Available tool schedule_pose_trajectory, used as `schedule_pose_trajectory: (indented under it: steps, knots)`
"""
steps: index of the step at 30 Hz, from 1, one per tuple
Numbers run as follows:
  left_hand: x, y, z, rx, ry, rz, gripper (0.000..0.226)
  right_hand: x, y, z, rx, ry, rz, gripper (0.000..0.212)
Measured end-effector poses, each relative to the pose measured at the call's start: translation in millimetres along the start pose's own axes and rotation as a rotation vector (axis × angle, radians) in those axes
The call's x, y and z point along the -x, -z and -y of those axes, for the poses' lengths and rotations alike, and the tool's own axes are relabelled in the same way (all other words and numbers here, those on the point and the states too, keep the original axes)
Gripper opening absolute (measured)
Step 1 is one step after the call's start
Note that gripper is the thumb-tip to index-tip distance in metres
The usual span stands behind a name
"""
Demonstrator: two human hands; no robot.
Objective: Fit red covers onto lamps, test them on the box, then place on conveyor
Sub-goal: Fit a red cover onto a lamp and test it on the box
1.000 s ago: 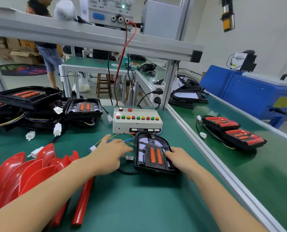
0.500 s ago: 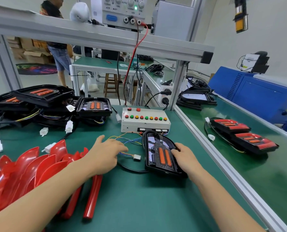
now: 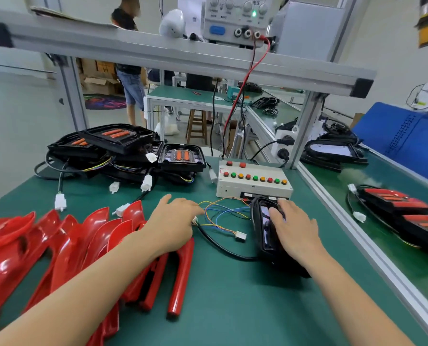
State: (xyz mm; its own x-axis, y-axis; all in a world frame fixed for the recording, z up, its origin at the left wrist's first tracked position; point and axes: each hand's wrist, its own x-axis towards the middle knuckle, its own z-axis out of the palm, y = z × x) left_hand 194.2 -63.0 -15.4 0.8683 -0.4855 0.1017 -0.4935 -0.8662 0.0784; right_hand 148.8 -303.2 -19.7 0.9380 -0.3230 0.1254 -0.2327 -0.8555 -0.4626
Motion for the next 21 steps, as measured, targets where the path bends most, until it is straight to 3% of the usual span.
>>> schedule_pose_trajectory:
  steps: [4,8,12,15,21]
  knots:
    - [0.8,8.2,13.1,-0.044,0.065,-0.041,0.049,13.0,-3.2,27.8,0.024,0.176,-0.032,0.035]
    - [6.4,8.2,14.3,-0.053,0.08,0.095,0.048,34.9,-15.7,56.8,0.074,0.394,-0.026,0.039]
    - [9.0,6.2,13.0,-0.053,0.046,0.289,0.065,56.8,-36.2,74.9,0.092,0.535,0.055,0.043]
    - [9.4,5.9,13.0,-0.052,-0.006,0.416,0.073,66.6,-48.2,79.3,0.12,0.551,0.121,0.042]
    - [6.6,3.5,14.3,-0.102,-0.107,0.346,0.047,76.8,-60.6,79.0,0.134,0.508,0.171,0.037]
